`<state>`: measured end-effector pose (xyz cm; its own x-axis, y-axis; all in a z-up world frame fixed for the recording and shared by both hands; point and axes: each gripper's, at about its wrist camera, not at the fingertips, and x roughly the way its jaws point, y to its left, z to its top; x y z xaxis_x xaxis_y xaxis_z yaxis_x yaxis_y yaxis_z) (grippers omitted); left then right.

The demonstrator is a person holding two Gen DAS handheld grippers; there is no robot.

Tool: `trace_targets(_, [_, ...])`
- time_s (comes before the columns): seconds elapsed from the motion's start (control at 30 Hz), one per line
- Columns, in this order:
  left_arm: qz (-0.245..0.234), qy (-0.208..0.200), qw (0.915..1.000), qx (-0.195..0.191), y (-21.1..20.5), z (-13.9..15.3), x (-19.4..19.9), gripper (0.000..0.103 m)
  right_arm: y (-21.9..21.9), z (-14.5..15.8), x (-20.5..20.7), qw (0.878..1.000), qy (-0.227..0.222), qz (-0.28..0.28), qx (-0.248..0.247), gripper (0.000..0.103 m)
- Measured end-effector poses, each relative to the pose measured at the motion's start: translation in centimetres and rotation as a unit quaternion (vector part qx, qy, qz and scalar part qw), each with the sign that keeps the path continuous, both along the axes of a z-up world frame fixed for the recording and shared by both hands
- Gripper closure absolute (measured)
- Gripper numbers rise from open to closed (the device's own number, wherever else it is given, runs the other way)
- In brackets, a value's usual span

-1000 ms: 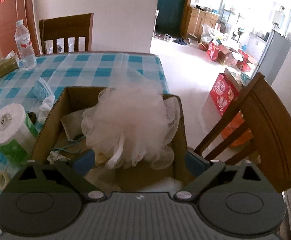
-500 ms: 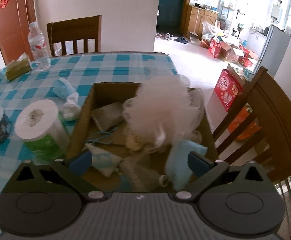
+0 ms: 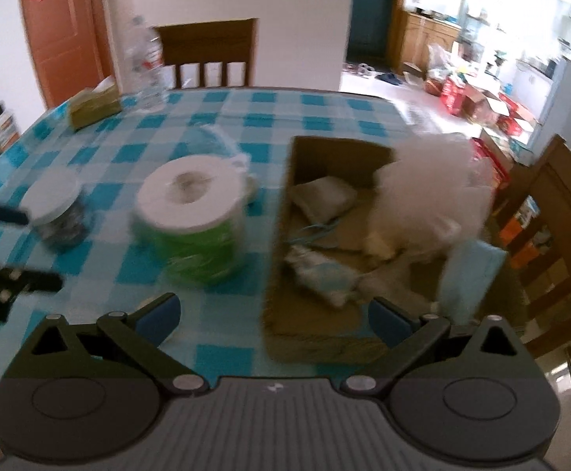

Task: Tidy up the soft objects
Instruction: 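Withdraw both open tools from the box back over the table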

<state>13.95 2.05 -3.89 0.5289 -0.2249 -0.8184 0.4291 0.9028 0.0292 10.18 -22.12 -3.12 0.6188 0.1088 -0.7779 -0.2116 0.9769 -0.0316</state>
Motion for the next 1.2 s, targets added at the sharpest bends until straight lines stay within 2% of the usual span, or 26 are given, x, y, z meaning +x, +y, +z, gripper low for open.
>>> trace_targets(0.27, [-0.026,-0.003,0.9997,-0.001,1.9,-0.4,0.4,0.004,6.2,-3.2,-1.7,0.998,0.04,0.052,-0.01,0.0])
trace_targets(0.53, [-0.034,-0.004,0.9994,0.0,2.9,-0.6,0.2,0.003,9.0,-8.5,-1.3,0.994,0.086,0.064,-0.018,0.0])
trace_targets(0.77, [-0.037,-0.01,0.999,0.022,3.3,-1.0,-0.2,0.003,9.2,-10.5,-0.5,0.995,0.083,0.06,0.003,0.0])
trace_targets(0.9, [-0.039,-0.006,0.9991,0.018,3.6,-1.2,0.3,0.003,9.2,-11.0,0.3,0.996,0.078,0.053,0.012,0.0])
trace_targets(1.2, [-0.06,-0.013,0.998,0.017,2.6,-1.2,1.6,0.003,9.6,-11.6,1.3,0.996,0.054,0.066,-0.002,0.0])
